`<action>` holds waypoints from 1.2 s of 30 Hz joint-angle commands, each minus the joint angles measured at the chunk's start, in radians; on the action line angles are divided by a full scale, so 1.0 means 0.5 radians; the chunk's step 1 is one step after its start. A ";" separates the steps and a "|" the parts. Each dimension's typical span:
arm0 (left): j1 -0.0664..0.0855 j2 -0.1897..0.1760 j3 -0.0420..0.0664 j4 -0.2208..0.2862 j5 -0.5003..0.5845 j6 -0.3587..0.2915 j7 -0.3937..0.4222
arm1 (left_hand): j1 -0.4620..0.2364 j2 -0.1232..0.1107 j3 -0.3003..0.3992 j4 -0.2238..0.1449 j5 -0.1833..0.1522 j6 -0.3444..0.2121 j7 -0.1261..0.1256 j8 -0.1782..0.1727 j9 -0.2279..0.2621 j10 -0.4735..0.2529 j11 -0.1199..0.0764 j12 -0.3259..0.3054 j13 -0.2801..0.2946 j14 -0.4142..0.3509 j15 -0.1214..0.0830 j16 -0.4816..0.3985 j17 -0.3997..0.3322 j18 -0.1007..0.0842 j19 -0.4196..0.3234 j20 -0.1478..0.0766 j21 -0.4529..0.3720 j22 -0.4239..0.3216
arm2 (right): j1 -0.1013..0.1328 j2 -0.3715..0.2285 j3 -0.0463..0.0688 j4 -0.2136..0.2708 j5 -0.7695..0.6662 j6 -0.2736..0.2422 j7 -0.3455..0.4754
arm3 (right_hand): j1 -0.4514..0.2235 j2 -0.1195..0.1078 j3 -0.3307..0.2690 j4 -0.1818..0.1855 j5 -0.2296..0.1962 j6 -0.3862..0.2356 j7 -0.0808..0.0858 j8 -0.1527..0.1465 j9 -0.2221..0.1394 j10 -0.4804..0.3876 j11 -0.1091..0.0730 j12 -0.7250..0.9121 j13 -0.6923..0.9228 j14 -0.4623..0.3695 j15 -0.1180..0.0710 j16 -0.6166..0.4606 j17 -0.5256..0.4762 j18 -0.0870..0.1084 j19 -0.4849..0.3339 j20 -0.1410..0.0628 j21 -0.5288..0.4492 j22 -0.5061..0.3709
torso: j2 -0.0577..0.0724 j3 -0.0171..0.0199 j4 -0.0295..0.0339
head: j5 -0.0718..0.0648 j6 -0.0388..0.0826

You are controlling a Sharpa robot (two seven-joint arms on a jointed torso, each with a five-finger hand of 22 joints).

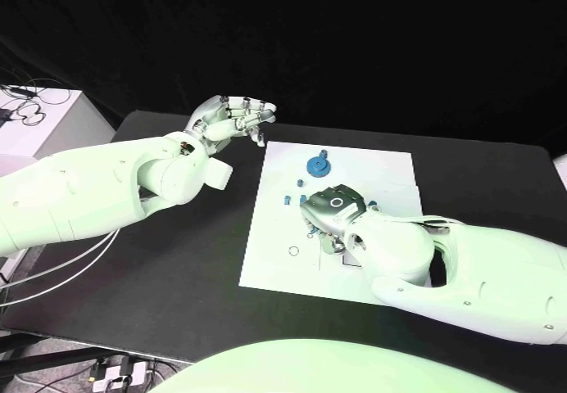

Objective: Assemble the parts on the task board

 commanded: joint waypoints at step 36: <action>0.001 0.006 0.002 -0.003 0.011 0.017 0.007 | 0.018 0.008 -0.009 -0.001 -0.008 -0.015 0.004 0.009 0.003 -0.012 0.002 0.010 -0.002 -0.013 0.003 -0.014 -0.002 0.029 0.014 0.005 -0.013 -0.002 | -0.009 -0.003 -0.002 0.015 0.041 -0.009 0.019 | -0.009 0.018 0.013 -0.006 0.003 0.004 0.014 0.010 0.005 0.074 -0.072 0.013 -0.001 0.129 -0.004 0.005 0.109 -0.030 -0.011 0.001 0.004 0.004 | -0.002 -0.0020 -0.002 | 0.021 -0.025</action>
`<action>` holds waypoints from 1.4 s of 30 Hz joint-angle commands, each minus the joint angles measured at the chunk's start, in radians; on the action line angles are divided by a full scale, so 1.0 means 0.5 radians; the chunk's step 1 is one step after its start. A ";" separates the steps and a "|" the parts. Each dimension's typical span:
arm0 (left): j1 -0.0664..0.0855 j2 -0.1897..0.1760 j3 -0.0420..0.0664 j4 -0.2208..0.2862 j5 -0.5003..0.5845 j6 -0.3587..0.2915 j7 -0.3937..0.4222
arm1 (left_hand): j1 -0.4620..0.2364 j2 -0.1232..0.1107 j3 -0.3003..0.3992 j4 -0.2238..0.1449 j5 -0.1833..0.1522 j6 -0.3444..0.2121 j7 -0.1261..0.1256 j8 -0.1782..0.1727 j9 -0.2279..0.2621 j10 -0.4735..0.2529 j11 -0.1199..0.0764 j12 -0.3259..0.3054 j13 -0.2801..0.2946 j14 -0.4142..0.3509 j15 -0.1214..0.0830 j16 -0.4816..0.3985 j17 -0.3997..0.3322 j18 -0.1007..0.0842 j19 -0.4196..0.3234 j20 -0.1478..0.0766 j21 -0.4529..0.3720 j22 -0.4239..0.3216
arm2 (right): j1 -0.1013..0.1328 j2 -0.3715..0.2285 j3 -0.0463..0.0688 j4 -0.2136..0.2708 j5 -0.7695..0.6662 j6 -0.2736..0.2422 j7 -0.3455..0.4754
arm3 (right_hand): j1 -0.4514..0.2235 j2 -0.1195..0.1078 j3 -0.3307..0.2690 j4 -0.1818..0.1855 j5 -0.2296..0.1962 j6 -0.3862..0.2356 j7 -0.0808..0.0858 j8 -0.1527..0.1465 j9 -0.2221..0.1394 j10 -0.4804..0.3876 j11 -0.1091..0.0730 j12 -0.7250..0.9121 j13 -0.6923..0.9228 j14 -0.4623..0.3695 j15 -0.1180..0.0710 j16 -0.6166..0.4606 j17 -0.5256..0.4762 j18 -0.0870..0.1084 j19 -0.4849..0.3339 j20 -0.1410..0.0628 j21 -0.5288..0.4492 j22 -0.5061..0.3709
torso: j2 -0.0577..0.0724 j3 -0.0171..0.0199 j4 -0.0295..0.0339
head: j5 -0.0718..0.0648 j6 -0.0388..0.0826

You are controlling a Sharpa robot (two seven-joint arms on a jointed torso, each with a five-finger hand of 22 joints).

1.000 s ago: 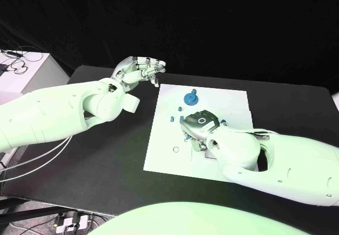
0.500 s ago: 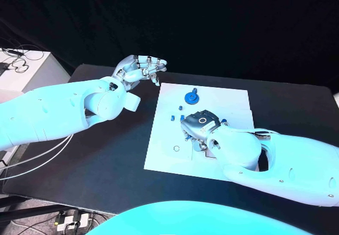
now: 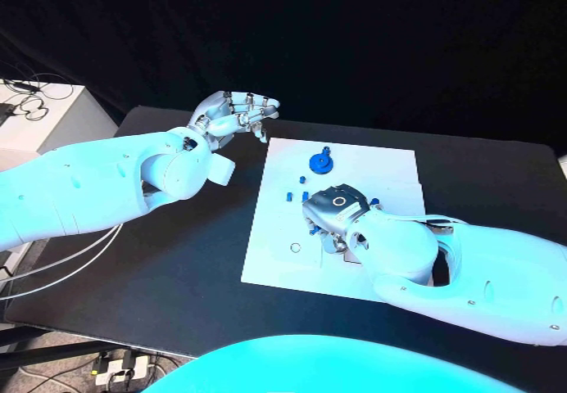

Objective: Assemble the parts on the task board

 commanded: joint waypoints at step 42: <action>0.002 -0.002 0.002 0.011 0.010 0.016 0.003 | 0.024 0.011 -0.022 0.004 -0.008 -0.019 0.004 0.012 0.004 -0.026 0.003 0.019 -0.003 -0.015 0.004 -0.015 -0.005 0.029 0.020 0.006 -0.024 -0.011 | -0.022 0.026 -0.014 -0.025 0.070 -0.131 0.077 | -0.016 0.018 0.011 -0.004 0.000 -0.003 0.010 0.008 0.007 0.073 -0.072 0.012 0.004 0.127 -0.004 0.003 0.103 -0.029 -0.016 0.001 0.000 0.000 | 0.001 0.0003 0.002 | 0.002 -0.001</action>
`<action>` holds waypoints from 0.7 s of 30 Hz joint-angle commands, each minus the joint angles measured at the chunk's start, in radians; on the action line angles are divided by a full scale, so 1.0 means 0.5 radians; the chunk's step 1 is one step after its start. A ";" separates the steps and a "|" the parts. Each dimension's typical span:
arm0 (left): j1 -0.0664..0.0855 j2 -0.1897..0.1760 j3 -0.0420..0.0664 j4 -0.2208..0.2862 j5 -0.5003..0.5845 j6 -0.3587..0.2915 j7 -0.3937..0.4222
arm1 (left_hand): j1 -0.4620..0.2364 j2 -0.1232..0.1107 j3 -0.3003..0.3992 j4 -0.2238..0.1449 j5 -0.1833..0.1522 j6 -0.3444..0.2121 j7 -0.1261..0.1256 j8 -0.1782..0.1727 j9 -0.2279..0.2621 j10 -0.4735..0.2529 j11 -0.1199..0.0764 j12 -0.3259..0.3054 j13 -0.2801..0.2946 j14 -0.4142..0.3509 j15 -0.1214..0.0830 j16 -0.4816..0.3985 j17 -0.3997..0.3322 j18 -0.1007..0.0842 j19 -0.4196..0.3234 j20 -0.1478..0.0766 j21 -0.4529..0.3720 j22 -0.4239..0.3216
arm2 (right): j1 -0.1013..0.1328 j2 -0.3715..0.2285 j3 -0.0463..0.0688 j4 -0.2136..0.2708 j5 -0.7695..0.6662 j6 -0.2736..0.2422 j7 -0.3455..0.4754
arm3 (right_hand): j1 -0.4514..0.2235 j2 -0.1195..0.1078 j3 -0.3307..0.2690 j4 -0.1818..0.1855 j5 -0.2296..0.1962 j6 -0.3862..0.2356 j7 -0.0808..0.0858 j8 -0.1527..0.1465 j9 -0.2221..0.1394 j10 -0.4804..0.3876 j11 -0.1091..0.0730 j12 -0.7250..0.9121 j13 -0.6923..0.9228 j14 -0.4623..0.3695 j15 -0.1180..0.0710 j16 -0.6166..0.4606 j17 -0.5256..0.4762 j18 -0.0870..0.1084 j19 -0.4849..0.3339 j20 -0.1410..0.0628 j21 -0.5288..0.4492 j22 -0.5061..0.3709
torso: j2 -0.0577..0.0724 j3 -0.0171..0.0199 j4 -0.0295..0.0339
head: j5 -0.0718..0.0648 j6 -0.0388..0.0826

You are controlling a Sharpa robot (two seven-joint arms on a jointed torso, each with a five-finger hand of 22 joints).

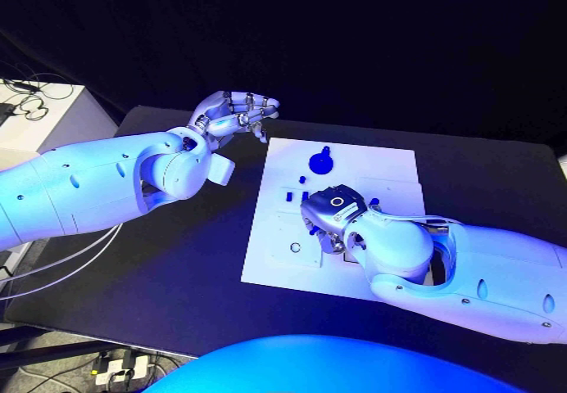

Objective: Assemble the parts on the task board

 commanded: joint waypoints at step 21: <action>0.002 0.001 0.002 0.003 0.009 0.019 -0.005 | 0.015 0.001 -0.013 0.004 -0.008 -0.012 0.011 0.012 0.003 -0.013 0.003 0.010 -0.003 -0.015 0.004 -0.008 -0.004 0.030 0.013 -0.001 -0.010 -0.003 | -0.013 -0.036 -0.006 -0.001 0.203 -0.185 0.106 | -0.003 0.017 0.013 -0.002 0.008 -0.002 0.011 0.014 0.005 0.073 -0.072 0.010 0.004 0.127 -0.004 0.001 0.100 -0.027 -0.021 0.001 -0.007 -0.006 | 0.001 -0.0006 0.000 | 0.005 0.000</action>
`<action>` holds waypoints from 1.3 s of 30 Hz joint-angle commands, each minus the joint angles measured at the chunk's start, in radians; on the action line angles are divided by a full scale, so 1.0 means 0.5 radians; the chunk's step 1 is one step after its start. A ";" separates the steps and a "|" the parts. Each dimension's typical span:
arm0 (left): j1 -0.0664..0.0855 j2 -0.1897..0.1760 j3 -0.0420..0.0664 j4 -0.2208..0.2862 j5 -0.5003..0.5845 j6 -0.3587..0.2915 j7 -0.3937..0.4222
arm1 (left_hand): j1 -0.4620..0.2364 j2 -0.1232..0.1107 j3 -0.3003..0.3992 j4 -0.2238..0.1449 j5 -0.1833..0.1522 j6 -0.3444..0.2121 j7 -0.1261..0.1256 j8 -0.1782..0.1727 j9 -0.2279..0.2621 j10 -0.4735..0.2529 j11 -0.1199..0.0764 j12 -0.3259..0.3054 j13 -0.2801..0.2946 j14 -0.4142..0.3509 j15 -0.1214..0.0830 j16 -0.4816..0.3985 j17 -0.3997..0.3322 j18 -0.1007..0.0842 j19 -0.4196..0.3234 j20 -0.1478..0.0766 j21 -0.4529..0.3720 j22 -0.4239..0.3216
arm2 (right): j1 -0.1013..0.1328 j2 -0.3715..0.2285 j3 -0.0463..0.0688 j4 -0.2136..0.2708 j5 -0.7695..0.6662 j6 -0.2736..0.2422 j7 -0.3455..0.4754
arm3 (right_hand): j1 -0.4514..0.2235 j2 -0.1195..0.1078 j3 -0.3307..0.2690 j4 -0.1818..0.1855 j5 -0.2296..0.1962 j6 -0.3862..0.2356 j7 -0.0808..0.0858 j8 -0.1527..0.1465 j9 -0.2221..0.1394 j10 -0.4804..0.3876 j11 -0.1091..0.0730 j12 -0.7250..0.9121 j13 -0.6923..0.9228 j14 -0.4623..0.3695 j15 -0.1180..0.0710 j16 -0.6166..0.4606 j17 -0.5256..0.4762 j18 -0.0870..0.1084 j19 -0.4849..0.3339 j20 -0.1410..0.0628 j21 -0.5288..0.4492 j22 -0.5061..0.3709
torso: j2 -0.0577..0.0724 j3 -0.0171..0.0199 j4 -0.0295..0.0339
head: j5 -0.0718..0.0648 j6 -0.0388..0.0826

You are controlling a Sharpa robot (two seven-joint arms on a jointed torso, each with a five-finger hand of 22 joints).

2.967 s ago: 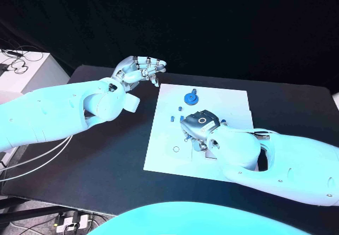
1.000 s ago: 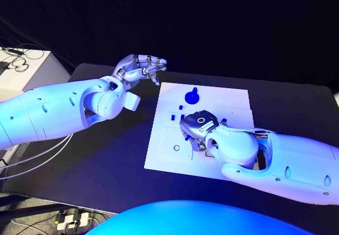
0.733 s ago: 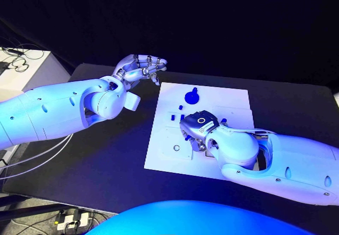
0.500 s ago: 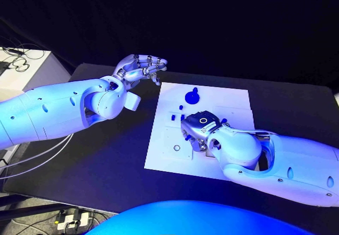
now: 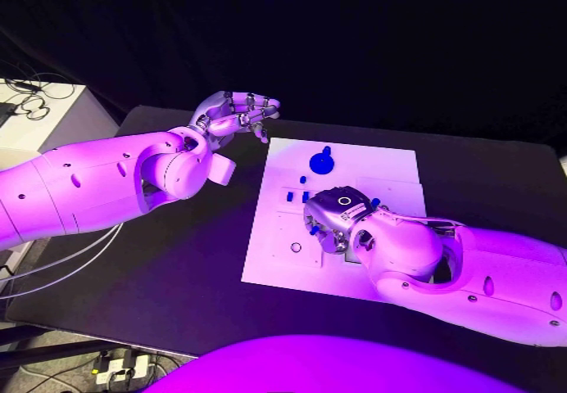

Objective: Assemble the parts on the task board

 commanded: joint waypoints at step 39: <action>0.002 0.000 0.002 0.004 0.009 0.025 -0.016 | 0.018 0.002 -0.018 0.005 -0.008 -0.014 0.011 0.014 0.003 -0.021 0.004 0.012 -0.004 -0.017 0.005 -0.009 -0.003 0.030 0.015 -0.001 -0.015 -0.007 | -0.019 0.016 -0.003 -0.036 0.087 -0.059 0.107 | -0.069 -0.019 0.012 -0.006 -0.002 -0.094 0.052 -0.050 0.000 -0.070 -0.027 0.001 -0.028 0.120 0.032 -0.007 0.080 -0.016 -0.055 0.023 -0.068 -0.048 | -0.001 -0.0011 0.000 | 0.000 0.000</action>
